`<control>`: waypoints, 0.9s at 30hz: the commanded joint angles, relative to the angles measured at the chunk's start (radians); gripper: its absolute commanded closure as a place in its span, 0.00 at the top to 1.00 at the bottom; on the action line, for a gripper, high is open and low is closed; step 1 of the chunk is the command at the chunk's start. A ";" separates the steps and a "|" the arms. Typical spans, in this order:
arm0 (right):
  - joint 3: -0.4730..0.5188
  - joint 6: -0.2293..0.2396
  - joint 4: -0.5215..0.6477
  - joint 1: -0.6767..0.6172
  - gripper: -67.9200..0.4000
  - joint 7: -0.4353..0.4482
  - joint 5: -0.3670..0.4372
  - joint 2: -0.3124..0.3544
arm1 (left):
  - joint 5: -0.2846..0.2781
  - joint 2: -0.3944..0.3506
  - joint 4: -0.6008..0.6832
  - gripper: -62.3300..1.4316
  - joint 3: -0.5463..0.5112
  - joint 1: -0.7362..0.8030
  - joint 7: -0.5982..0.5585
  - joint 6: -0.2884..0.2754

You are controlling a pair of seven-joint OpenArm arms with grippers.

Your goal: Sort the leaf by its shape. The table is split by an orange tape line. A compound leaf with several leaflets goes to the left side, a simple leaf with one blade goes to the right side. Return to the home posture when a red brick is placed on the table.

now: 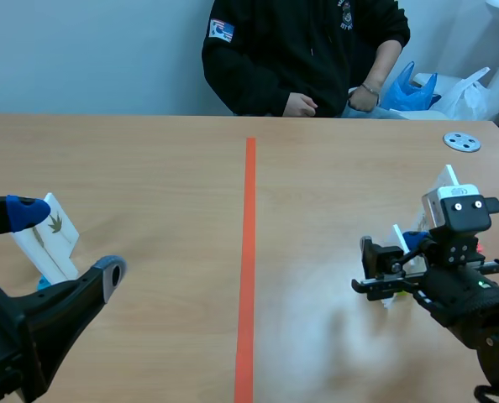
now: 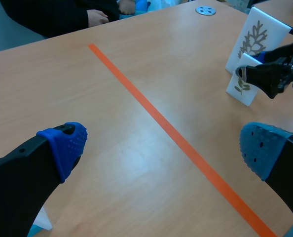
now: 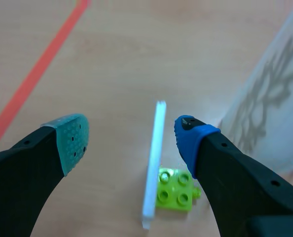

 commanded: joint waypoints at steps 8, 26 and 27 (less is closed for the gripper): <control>0.016 -0.014 0.275 -0.045 0.55 -0.039 -0.034 0.000 | -0.006 0.005 0.016 1.00 0.003 -0.006 -0.011 0.002; 0.220 0.113 0.780 -0.491 1.00 -0.295 0.066 0.114 | -0.006 0.005 0.016 1.00 0.003 -0.005 -0.010 0.002; 0.226 0.135 0.785 -0.510 1.00 -0.303 0.084 0.126 | -0.006 0.005 0.016 1.00 0.003 -0.005 -0.010 0.002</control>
